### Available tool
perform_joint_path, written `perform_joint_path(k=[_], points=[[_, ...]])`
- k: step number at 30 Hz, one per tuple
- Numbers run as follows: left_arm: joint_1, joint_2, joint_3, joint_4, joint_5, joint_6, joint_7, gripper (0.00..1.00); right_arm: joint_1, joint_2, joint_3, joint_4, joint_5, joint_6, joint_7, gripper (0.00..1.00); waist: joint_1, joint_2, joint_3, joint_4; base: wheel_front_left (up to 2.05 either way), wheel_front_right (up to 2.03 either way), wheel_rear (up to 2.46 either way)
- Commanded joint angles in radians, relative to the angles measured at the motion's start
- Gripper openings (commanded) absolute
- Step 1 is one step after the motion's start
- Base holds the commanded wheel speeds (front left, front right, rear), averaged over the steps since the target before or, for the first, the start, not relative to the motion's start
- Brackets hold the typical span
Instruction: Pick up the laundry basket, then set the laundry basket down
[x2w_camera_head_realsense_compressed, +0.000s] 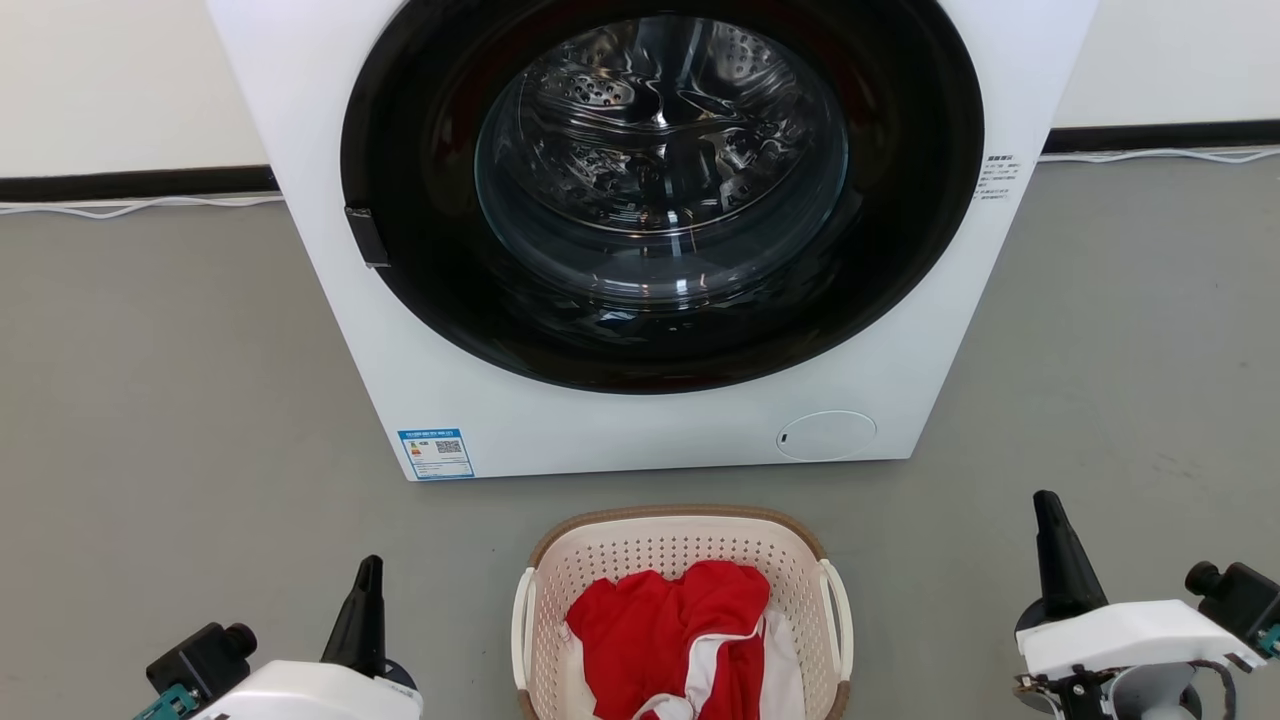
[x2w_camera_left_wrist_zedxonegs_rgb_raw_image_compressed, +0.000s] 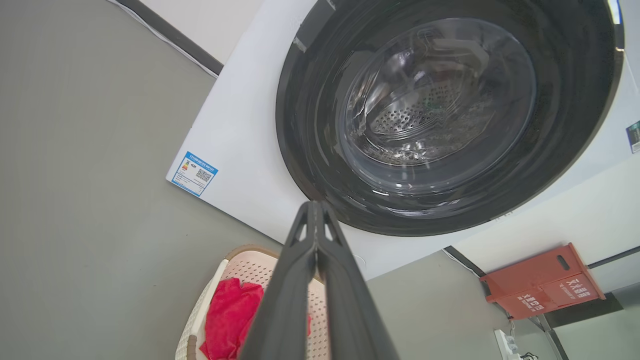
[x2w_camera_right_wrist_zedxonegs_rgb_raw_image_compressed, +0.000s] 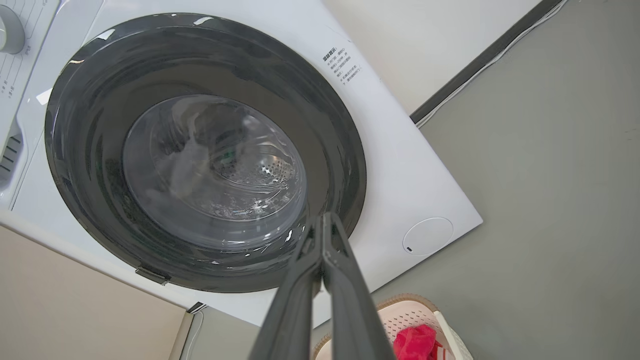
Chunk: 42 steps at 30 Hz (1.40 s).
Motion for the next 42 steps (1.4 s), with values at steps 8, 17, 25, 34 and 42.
perform_joint_path(k=[8,17,25,34,42], points=[[-0.054,0.008,0.027,-0.031,-0.114,-0.017,0.031,0.0,-0.027,-0.002,-0.005,-0.039,0.108,0.003,0.031,0.0,-0.0001,-0.0001,-0.002,0.002,0.0,0.0,0.0],[-0.061,0.009,0.039,-0.034,-0.21,-0.023,0.057,0.0,-0.027,0.003,-0.013,-0.045,0.199,0.004,0.057,0.0,-0.0001,-0.0001,-0.004,0.004,0.0,0.0,0.0],[-0.065,0.01,0.049,-0.036,-0.284,-0.028,0.078,0.0,-0.027,0.007,-0.02,-0.05,0.271,0.004,0.078,0.0,-0.0001,-0.0001,-0.006,0.006,0.0,0.0,0.0],[-0.072,0.011,0.061,-0.038,-0.38,-0.034,0.105,0.0,-0.027,0.011,-0.028,-0.056,0.362,0.005,0.104,0.0,-0.0001,-0.0001,-0.008,0.008,0.0,0.0,0.0],[-0.077,0.012,0.072,-0.04,-0.465,-0.04,0.128,0.0,-0.027,0.016,-0.035,-0.061,0.443,0.005,0.127,0.0,-0.0001,-0.0001,-0.009,0.01,0.0,0.0,0.0]])
